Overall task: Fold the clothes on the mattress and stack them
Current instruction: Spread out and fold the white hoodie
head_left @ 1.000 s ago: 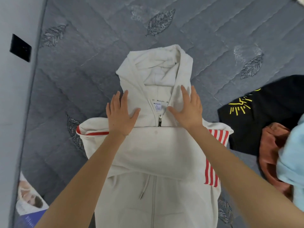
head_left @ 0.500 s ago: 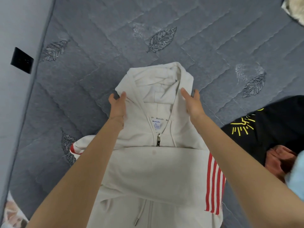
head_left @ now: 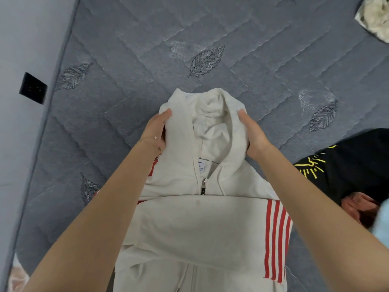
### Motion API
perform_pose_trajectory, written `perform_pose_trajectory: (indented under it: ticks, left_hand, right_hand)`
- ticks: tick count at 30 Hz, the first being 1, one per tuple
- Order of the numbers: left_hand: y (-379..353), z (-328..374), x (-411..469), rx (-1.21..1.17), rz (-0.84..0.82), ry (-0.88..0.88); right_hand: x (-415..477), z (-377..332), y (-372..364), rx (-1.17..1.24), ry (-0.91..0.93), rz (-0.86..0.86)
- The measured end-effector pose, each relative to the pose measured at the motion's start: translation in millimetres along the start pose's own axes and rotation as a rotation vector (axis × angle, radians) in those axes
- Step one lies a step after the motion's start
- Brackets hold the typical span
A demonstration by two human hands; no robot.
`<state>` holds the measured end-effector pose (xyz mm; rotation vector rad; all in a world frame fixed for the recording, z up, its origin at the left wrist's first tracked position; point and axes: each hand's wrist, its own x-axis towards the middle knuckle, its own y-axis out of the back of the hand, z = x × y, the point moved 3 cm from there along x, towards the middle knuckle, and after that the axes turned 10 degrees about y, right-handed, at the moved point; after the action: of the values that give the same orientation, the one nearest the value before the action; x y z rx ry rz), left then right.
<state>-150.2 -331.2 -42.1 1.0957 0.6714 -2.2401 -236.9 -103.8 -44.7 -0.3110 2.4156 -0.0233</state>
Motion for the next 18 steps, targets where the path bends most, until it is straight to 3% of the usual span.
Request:
perform_pose_trajectory:
  ticks: [4,9,15,18]
  left_hand:
    - [-5,13,-10,0.087,-0.088,-0.121]
    - [-3,11,-22,0.038,-0.176,-0.13]
    - [1,5,-32,-0.177,-0.325,0.024]
    - [-4,2,-30,-0.167,-0.321,0.115]
  right_hand:
    - [-1,-9,-2,-0.126,0.155,0.074]
    - [-7,-17,-6,-0.142,0.263,0.067]
    - [-18,-21,0,-0.007,0.311,0.013]
    - [-25,-19,1,0.106,0.261,-0.047]
